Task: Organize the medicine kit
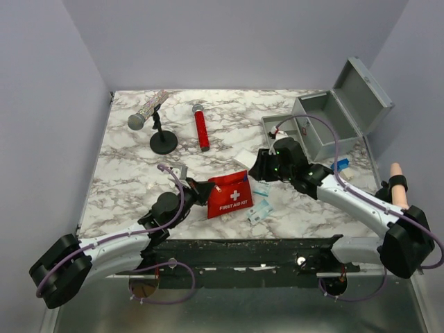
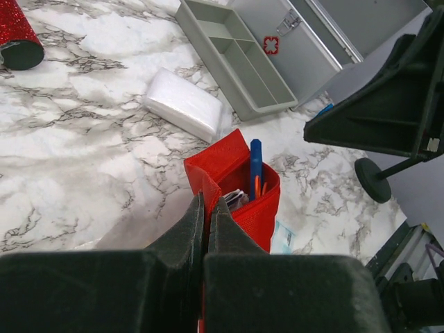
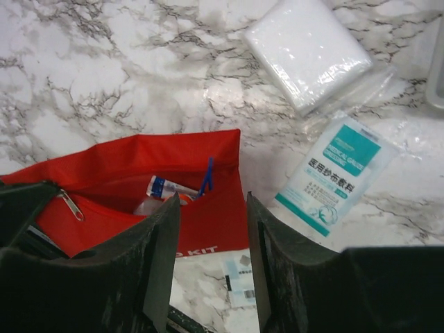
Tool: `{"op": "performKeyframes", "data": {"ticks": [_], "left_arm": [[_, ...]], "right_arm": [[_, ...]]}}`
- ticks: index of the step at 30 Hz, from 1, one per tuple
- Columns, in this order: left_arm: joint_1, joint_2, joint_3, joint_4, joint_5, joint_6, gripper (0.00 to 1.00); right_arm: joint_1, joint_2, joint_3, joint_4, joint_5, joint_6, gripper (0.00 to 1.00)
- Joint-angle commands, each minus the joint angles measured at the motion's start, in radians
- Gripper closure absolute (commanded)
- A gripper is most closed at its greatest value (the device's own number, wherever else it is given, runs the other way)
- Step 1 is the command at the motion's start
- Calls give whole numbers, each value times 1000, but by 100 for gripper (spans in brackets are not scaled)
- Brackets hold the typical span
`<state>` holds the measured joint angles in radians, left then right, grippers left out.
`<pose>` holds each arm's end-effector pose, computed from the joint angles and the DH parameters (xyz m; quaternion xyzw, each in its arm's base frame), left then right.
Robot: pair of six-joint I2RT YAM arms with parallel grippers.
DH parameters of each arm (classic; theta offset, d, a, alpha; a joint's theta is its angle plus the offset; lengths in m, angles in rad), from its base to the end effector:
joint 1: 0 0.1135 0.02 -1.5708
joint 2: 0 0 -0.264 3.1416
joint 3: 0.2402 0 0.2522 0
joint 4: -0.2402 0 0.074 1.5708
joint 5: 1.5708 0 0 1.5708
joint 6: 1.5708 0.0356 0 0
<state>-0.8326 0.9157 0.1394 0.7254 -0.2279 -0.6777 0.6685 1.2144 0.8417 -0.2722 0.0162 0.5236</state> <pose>0.1301 -0.1311 0.1885 -0.0224 0.7241 -0.4091 0.5549 0.2087 0.1641 0.2617 -0.0612 0.8926 0.2447 0.3736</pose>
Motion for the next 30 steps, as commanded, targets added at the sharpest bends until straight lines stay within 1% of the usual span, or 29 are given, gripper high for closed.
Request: {"op": "performKeyframes", "data": {"ticks": [1, 4, 10, 15, 21, 23, 27, 30], "left_arm": [[-19, -8, 3, -1, -53, 66, 100], [-25, -8, 5, 0, -62, 78, 100], [-34, 0, 14, 8, -67, 98, 100], [-68, -3, 35, -6, -86, 135, 100], [-88, -6, 48, -14, -103, 159, 100], [-89, -5, 49, -14, -108, 164, 100], [-92, -5, 49, -15, -120, 164, 100], [-94, 0, 48, -8, -129, 168, 100]], "right_arm": [[0, 82, 71, 82, -74, -11, 51], [0, 102, 74, 85, -91, -17, 55], [-1, 161, 89, 70, -102, -36, 57], [-3, 218, 120, 48, -97, -40, 59], [-3, 273, 148, 33, -131, -51, 66], [-3, 283, 151, 30, -147, -54, 71], [-3, 269, 142, 27, -165, -56, 77], [-3, 240, 132, 27, -168, -62, 80]]}}
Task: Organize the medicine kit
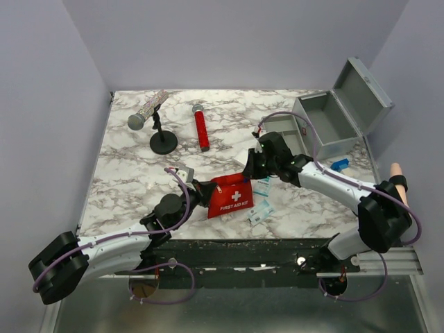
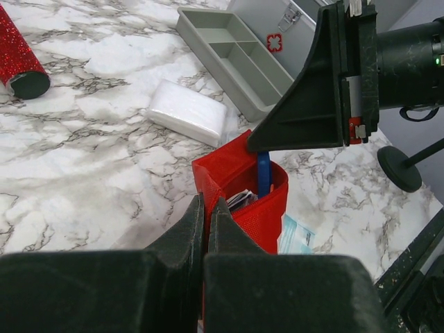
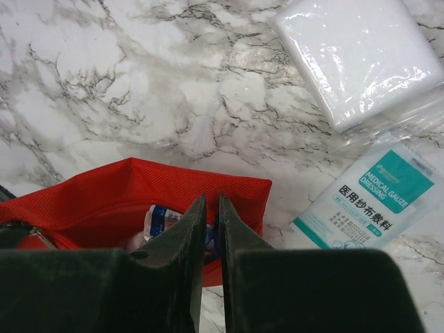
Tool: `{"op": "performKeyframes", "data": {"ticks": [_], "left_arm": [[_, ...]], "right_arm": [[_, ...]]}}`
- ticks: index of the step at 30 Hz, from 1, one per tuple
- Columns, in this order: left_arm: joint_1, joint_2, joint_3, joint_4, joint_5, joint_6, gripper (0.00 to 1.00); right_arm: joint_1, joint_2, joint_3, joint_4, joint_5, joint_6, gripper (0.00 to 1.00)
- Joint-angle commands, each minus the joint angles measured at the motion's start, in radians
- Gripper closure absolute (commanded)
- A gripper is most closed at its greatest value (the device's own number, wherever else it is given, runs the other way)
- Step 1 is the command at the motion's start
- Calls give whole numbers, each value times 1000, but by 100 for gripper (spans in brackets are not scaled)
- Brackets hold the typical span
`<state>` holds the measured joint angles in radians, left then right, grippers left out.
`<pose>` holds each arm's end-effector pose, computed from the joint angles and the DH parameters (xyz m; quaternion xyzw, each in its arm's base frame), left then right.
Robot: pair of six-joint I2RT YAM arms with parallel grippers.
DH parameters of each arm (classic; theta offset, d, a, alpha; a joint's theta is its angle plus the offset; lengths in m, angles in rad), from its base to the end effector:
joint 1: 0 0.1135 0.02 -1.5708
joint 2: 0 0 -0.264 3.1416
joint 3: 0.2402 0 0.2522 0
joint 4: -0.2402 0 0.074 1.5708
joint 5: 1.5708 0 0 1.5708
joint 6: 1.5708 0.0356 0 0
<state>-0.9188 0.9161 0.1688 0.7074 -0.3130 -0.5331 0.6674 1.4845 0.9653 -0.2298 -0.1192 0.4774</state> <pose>0.1225 -0.1424 0.1961 0.0305 0.7198 -0.3703 0.5864 0.2485 0.2012 0.2326 -0.1105 0.9088 0.2619 0.3056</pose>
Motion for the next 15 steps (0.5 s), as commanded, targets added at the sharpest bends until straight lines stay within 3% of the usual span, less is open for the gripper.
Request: {"op": "performKeyframes", "data": {"ticks": [1, 10, 15], "left_arm": [[-8, 4, 20, 12, -46, 25, 100], [-11, 72, 58, 66, -51, 67, 100], [-17, 95, 78, 84, -55, 104, 100]], "right_arm": [[-2, -41, 9, -10, -37, -19, 82], [1, -81, 12, 40, -197, -37, 92], [1, -124, 18, 20, -157, -52, 91]]}}
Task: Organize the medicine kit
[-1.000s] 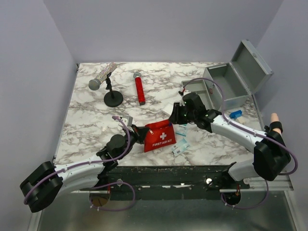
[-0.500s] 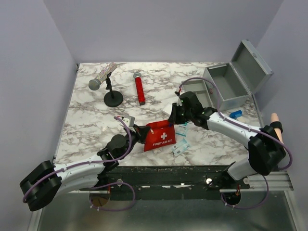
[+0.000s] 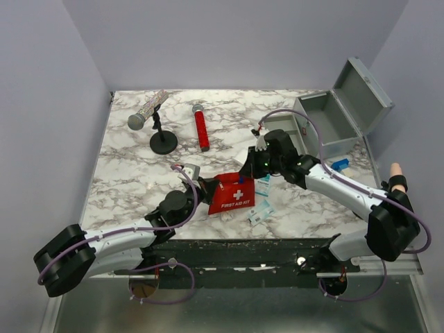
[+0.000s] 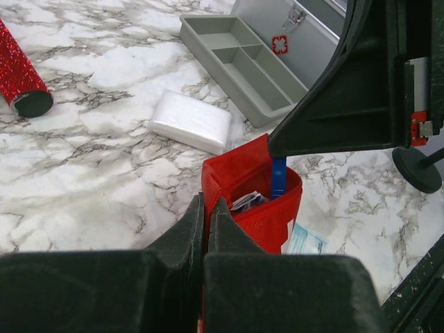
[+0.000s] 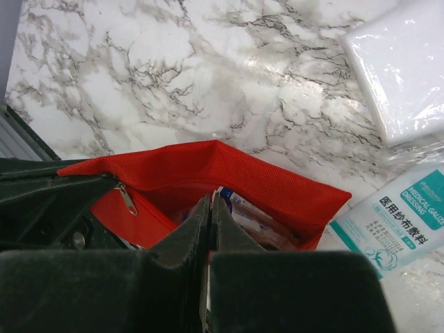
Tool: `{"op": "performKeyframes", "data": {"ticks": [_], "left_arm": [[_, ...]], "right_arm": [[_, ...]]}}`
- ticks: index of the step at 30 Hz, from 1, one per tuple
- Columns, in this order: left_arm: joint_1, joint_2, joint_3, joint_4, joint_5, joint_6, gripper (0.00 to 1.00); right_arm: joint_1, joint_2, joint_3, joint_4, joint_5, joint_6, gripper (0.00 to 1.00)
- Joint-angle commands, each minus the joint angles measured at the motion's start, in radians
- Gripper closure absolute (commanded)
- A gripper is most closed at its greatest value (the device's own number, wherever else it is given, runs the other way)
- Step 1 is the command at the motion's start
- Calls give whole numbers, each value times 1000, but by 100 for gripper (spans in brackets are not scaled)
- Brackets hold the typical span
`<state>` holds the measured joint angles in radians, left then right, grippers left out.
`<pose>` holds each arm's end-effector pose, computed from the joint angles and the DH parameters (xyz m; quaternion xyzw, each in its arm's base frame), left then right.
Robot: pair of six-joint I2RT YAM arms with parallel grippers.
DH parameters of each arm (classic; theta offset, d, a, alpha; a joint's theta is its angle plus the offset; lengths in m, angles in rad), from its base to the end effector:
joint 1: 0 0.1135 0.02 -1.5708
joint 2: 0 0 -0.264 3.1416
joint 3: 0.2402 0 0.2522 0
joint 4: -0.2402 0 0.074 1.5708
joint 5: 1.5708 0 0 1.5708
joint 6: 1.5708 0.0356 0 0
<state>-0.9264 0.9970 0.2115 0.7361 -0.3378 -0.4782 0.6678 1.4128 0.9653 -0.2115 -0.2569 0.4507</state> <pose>0.1294 -0.1526 0.1991 0.0457 0.7219 -0.3461 0.5974 0.2386 0.1997 0.2559 -0.1525 0.8791 0.3292 0.3091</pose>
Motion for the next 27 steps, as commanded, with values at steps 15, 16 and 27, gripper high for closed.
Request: {"op": "performKeyframes", "data": {"ticks": [15, 16, 27], "left_arm": [[-19, -6, 60, 166, -30, 208, 100], [-19, -9, 58, 169, -26, 217, 100], [-19, 28, 55, 190, 13, 250, 100]], "right_arm": [[1, -206, 82, -43, -39, -62, 99], [1, -210, 102, -66, -19, -82, 99], [1, -285, 148, -167, 159, -181, 99]]}}
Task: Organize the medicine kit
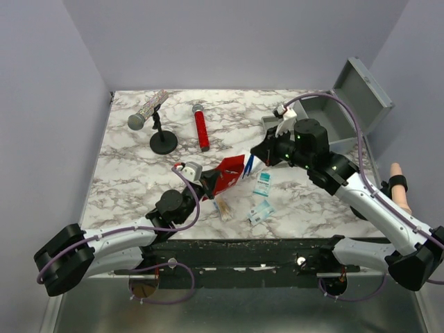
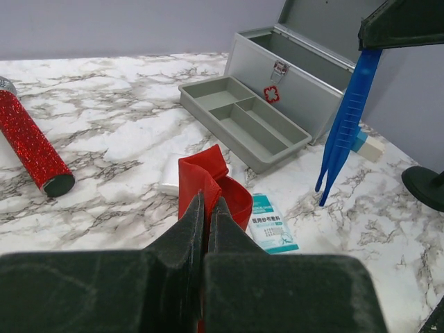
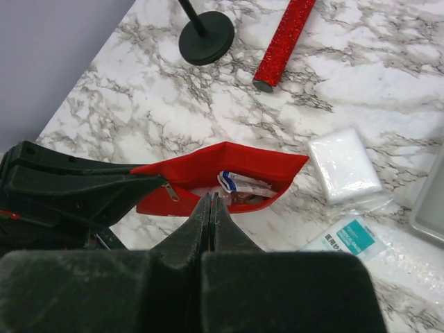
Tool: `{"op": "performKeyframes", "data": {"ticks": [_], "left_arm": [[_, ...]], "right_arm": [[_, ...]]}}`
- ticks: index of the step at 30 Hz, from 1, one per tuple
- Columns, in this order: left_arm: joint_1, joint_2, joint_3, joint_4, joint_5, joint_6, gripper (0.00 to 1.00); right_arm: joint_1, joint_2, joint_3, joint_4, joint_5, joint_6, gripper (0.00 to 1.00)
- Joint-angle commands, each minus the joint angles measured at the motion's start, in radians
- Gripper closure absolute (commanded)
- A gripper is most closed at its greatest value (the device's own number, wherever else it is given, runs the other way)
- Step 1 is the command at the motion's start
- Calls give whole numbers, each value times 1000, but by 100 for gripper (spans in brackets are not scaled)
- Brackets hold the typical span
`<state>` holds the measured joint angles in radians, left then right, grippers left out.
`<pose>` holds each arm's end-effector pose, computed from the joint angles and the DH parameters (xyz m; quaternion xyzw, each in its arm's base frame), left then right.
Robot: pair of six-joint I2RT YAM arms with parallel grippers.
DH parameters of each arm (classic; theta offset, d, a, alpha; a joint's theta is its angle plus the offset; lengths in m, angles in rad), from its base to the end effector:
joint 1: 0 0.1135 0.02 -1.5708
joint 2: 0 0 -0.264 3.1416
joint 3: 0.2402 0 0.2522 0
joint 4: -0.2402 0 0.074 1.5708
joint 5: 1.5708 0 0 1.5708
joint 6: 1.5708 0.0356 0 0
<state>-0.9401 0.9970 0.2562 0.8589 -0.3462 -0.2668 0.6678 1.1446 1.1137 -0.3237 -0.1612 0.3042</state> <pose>0.1305 -0.1582 0.2268 0.0946 0.6600 -0.3237 0.6713 0.2005 0.1654 0.3684 -0.1931 0.7963 0.3244 0.4727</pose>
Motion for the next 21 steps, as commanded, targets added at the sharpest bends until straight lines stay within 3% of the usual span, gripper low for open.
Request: {"op": "performKeyframes", "data": {"ticks": [1, 11, 16, 21], "left_arm": [[-6, 38, 11, 75, 29, 46, 100], [-37, 49, 69, -8, 111, 112, 100], [-43, 48, 72, -21, 121, 92, 100], [-43, 52, 94, -60, 125, 78, 100]], "right_arm": [[1, -19, -11, -46, 60, -34, 99], [1, -19, -112, 110, 253, -108, 99], [6, -45, -195, 303, 299, -143, 99], [27, -46, -222, 386, 292, -204, 99]]}}
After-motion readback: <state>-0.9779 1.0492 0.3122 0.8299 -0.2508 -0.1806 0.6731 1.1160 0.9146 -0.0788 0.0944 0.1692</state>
